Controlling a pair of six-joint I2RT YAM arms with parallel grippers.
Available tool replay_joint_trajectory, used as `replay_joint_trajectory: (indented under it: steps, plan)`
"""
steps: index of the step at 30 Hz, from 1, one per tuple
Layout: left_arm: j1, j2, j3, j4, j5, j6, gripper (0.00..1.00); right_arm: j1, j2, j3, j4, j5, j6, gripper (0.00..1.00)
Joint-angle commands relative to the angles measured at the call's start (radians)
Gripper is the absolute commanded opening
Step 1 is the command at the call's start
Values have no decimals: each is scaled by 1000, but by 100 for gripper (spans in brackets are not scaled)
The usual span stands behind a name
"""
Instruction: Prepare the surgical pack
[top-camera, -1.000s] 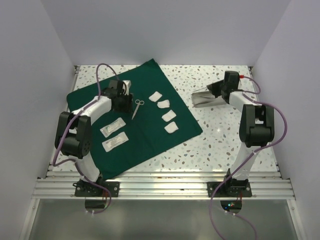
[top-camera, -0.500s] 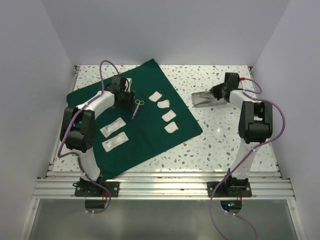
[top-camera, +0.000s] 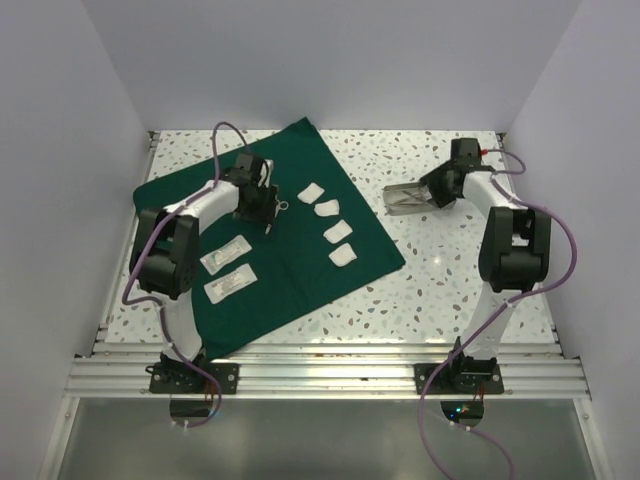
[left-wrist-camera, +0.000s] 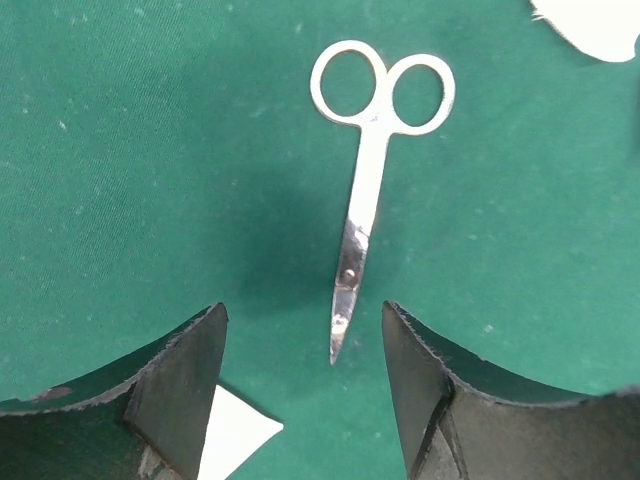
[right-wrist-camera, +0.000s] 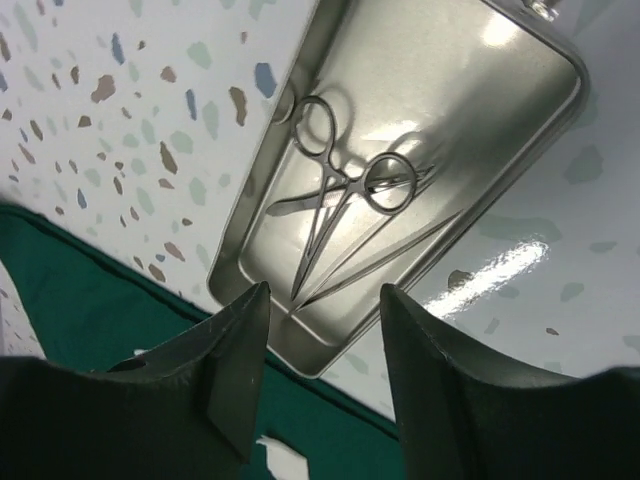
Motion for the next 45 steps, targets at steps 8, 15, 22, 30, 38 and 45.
replay_joint_trajectory:
  steps: [8, 15, 22, 30, 38, 45]
  plan:
    - [-22, 67, 45, -6, -79, 34, 59, 166, -144, 159, -213, 18, -314, 52]
    - [-57, 65, 57, -4, -105, 21, 54, 277, -90, 193, -211, 15, -337, 52]
    - [-82, 90, 69, -6, -97, 11, 53, 363, 0, 285, -217, -25, -331, 52]
    - [-71, 143, 32, 8, -62, 13, 40, 449, 123, 409, -191, -92, -297, 52]
    - [-17, 143, -23, 40, 88, 40, 0, 509, 272, 451, 16, -322, -130, 50]
    - [18, 99, -75, 80, 188, 62, 0, 553, 364, 458, 207, -430, -10, 50]
